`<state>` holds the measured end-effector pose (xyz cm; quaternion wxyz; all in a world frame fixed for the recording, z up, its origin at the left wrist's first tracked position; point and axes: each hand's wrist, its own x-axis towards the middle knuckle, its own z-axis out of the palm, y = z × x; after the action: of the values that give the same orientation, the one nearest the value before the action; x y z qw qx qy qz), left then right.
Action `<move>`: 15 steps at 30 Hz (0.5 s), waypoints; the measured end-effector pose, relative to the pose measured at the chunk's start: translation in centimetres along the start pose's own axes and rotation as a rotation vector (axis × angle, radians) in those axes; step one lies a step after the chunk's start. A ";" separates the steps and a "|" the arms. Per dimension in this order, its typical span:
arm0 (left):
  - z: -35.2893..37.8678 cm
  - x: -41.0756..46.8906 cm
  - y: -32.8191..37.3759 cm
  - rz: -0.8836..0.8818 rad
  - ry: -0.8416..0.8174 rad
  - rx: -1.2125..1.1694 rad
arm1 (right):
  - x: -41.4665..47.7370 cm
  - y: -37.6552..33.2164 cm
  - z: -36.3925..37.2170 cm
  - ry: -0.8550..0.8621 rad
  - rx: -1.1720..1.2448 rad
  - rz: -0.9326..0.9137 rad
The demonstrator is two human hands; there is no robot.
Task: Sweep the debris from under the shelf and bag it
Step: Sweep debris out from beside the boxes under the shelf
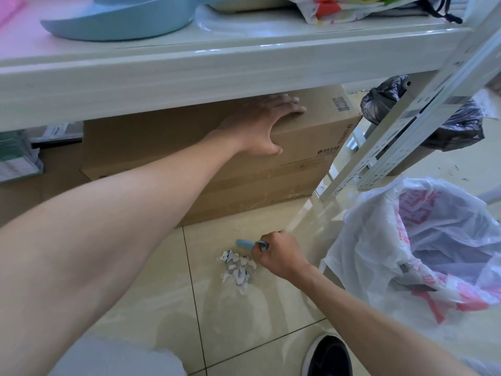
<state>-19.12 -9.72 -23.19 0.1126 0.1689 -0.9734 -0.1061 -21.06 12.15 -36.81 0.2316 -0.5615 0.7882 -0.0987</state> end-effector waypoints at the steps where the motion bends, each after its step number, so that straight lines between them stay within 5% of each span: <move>1: 0.0 0.0 0.0 0.001 0.002 -0.001 | 0.1 0.2 -0.2 0.018 0.002 0.020; 15: 0.2 0.2 -0.2 0.010 -0.004 0.003 | 1.2 2.1 -1.0 0.065 -0.088 0.228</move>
<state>-19.27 -9.96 -23.42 0.1111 0.1640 -0.9746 -0.1043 -23.61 11.64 -37.09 0.1909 -0.4744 0.8576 -0.0553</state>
